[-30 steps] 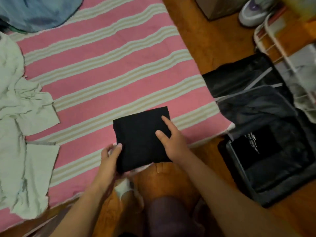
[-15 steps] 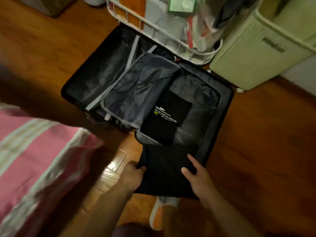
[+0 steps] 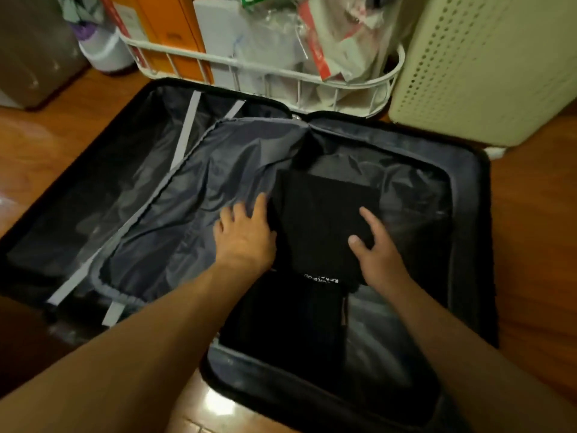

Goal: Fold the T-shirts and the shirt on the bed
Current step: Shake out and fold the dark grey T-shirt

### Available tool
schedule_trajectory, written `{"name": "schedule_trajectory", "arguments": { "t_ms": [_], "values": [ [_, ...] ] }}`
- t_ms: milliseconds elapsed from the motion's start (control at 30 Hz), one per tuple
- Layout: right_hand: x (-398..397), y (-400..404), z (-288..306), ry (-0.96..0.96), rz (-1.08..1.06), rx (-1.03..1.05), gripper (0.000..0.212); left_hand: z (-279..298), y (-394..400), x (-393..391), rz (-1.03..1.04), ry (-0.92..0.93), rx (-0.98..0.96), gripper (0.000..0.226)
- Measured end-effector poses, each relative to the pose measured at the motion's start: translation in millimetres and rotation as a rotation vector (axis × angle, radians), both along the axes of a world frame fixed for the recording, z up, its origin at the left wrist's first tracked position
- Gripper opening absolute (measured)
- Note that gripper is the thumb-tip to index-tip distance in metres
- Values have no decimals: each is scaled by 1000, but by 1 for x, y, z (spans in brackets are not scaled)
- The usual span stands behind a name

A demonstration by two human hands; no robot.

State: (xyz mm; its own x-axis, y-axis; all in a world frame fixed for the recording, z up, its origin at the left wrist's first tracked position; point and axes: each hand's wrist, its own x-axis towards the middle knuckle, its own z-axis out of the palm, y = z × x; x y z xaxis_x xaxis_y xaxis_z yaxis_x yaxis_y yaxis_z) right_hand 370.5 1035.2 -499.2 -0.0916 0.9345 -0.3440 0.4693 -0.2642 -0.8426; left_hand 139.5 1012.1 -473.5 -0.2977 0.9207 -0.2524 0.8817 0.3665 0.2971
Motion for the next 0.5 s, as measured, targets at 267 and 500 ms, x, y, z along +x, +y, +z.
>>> {"name": "schedule_trajectory", "arguments": {
  "t_ms": [267, 500],
  "values": [
    [-16, -2, -70, -226, -49, -117, 69, -75, -8, 34, -468, 194, -35, 68],
    [-20, 19, -71, -445, -29, -171, 74, -98, 56, 57, -258, 28, -268, 66]
  ]
}}
